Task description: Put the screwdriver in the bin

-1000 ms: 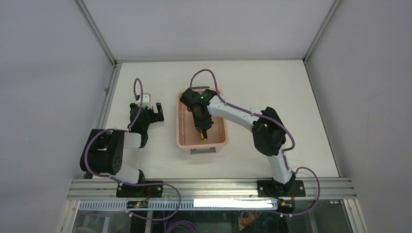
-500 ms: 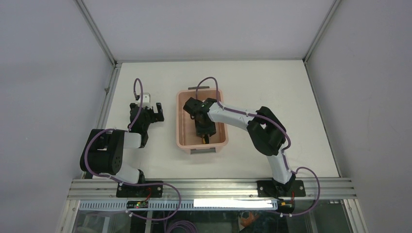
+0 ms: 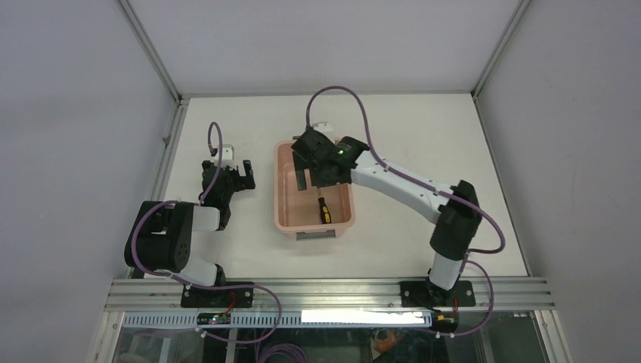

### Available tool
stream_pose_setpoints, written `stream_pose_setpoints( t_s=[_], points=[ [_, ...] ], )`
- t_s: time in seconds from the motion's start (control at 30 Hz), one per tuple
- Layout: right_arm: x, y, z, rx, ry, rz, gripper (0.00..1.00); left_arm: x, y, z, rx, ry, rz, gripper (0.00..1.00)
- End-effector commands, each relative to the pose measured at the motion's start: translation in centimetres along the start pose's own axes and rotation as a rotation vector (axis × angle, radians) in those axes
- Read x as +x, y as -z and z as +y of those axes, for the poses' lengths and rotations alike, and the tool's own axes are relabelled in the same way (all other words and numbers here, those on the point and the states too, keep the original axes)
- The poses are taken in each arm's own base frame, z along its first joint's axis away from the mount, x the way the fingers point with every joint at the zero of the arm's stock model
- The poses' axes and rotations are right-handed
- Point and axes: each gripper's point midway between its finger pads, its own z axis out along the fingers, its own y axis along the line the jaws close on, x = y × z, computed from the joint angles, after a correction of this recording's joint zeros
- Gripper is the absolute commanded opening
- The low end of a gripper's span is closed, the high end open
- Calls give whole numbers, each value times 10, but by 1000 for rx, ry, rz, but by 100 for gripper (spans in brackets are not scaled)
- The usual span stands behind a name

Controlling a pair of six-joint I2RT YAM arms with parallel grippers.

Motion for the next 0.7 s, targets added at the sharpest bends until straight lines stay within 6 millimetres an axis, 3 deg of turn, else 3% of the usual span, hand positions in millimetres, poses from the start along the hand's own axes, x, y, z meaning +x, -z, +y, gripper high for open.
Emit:
stream_pose_setpoints(
  t_s=[0.0,0.07,0.13,0.3,0.33,0.4,0.53,0.67],
  points=[
    [-68,86,-24,-48,12,-316,99,-27,-5,-2,17,15,-85,99],
    [-79,104,-43,-34,11,-395,99,-27,-5,-3,18,15,-84,99],
    [-84,107,-69,-4,-11,-434,99,-28,-5,-2,17,15,-86,99],
    [-75,107,-170,74,-211,-518,99,-27,-5,-3,18,15,-83,99],
    [-60,96,-190,101,-233,-517,99,-27,-5,-2,17,15,-84,99],
    [-49,96,-219,121,-288,-603,99,-27,-5,-2,17,15,-85,99],
    [-8,94,-270,242,-395,-740,99,-27,-5,-3,18,15,-85,99],
    [43,70,-294,328,-460,-783,99,-27,-5,-3,18,15,-84,99]
  ],
)
